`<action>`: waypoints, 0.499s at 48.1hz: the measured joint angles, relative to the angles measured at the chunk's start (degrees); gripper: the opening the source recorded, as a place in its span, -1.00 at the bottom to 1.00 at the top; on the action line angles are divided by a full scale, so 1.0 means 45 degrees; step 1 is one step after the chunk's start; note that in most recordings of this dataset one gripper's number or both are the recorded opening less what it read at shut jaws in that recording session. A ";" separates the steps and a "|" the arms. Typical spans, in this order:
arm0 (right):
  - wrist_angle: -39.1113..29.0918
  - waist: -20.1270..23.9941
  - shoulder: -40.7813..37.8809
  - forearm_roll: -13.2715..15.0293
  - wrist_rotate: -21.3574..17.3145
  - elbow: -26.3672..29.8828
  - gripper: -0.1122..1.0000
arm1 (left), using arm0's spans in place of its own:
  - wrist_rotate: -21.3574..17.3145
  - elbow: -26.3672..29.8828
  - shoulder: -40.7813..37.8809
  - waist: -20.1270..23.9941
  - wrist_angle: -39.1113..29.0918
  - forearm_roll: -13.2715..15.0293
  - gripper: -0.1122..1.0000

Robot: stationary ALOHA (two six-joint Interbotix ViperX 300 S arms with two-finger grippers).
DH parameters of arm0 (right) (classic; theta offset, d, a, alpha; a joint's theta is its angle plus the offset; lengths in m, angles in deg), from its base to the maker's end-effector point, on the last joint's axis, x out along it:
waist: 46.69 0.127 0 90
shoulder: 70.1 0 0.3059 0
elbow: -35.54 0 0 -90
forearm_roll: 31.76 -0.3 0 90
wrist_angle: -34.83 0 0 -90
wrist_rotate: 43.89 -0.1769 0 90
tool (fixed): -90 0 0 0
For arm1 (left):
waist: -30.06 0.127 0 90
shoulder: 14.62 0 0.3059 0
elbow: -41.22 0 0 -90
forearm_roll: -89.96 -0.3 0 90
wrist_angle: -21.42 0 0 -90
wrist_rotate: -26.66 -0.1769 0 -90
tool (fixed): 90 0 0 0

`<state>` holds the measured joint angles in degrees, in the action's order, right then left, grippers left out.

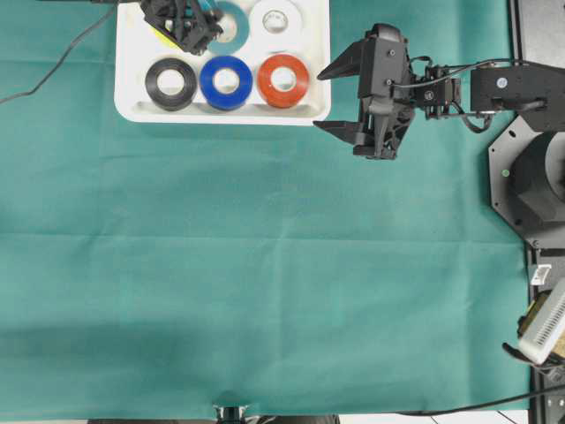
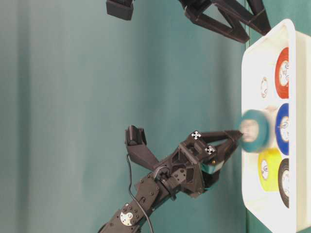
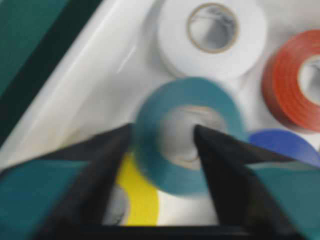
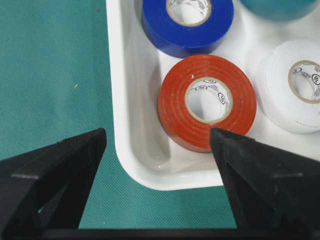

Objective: Put the tape alternately from left to right into the white case.

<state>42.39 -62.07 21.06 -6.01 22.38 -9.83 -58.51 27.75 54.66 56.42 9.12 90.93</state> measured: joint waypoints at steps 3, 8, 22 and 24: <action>0.0000 0.0000 0.0000 0.0020 0.0020 0.0000 0.71 | -0.0137 0.0000 0.0000 -0.0078 0.0020 0.0000 0.76; 0.0000 0.0000 0.0000 0.0020 0.0000 0.0000 0.71 | -0.0293 -0.0020 0.0000 -0.0098 0.0039 0.0000 0.95; 0.0000 0.0000 0.0000 0.0020 0.0000 0.0020 0.71 | -0.0273 -0.0137 0.0039 -0.0176 0.0039 0.0000 0.94; 0.0000 0.0000 0.0000 0.0020 0.0000 0.0000 0.72 | -0.0273 -0.0215 0.0137 -0.0254 0.0059 0.0020 0.94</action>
<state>42.39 -62.07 21.06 -5.92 22.38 -9.83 -59.74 26.78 55.28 55.28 9.38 91.02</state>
